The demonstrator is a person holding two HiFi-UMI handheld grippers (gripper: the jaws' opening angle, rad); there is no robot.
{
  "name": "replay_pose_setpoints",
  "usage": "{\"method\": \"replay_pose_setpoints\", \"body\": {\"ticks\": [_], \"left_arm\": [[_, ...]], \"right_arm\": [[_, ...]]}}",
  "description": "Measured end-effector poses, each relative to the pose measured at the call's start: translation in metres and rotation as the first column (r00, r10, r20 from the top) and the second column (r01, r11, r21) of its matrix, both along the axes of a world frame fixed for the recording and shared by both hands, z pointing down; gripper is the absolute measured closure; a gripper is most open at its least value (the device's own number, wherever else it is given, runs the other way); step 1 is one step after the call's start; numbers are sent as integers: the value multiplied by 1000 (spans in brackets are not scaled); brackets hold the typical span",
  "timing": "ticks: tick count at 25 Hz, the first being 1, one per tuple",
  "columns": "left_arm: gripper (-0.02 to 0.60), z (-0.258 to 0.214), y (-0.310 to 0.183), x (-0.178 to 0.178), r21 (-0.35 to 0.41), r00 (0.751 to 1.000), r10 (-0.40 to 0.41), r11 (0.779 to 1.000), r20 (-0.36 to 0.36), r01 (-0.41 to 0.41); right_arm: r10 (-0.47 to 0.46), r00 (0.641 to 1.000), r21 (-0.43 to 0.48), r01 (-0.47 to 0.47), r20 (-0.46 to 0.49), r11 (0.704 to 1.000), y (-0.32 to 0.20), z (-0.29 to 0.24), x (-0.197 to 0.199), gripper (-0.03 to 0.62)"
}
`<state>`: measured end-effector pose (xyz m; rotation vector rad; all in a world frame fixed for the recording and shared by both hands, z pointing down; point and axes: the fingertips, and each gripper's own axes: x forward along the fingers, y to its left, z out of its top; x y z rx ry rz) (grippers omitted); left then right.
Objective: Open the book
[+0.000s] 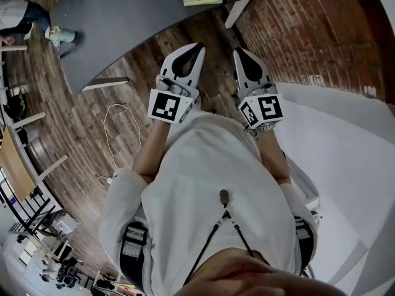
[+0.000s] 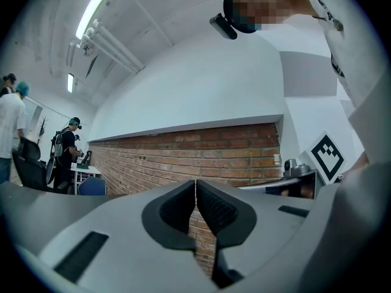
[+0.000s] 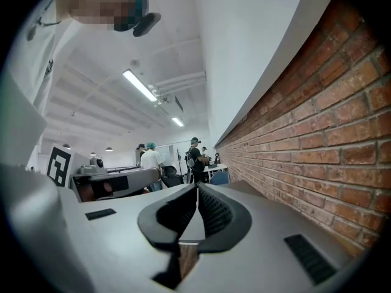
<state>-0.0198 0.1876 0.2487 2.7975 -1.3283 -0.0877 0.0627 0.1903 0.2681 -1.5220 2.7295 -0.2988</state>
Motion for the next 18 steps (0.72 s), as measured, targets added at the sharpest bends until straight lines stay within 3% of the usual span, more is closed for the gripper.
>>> {"method": "replay_pose_setpoints", "body": {"ticks": [11,18], "left_arm": [[555,0,-63,-41,17,1000,4,1000,-5,-4],[555,-9,-97,-80,38,1000,1,999,-12,0]], "right_arm": [[7,999,-6,-8,-35,1000,-58,0,-41,556],[-18,999,32,20,-36,999,-93,-12,-87,556]]}}
